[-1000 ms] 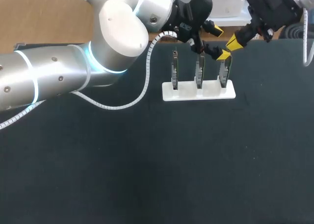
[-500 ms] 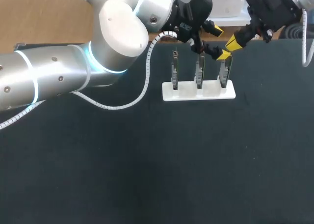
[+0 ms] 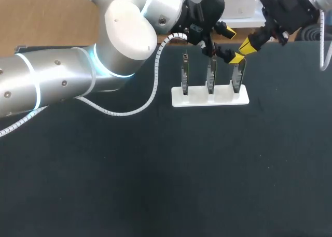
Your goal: Pick up the optical module with the left hand, and insert it into the network port with the right hand.
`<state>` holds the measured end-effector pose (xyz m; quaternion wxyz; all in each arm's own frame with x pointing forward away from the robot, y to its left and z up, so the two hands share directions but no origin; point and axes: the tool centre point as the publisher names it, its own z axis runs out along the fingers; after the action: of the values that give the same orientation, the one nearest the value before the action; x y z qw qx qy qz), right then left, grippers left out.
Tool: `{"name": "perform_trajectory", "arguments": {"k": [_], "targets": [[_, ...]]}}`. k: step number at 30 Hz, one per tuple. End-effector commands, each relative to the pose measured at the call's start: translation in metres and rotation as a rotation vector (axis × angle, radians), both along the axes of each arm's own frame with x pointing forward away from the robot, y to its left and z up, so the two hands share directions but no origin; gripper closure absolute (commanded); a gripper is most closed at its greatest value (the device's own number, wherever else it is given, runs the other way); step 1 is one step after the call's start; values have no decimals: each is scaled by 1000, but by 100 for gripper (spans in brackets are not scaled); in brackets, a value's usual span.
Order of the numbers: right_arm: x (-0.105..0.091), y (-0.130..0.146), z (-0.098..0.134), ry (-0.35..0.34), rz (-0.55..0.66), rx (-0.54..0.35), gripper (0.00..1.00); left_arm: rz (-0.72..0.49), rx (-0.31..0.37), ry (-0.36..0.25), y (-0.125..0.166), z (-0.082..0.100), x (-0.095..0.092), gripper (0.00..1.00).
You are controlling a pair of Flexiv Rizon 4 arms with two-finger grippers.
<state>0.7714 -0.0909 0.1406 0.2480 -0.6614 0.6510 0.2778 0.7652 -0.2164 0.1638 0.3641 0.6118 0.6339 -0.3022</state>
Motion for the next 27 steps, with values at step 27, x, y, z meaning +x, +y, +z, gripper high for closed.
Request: {"name": "perform_trajectory", "arguments": {"k": [27], "targets": [[0, 0, -11, 18, 0, -2, 100, 1, 0, -2, 1, 0, -1, 0]]}}
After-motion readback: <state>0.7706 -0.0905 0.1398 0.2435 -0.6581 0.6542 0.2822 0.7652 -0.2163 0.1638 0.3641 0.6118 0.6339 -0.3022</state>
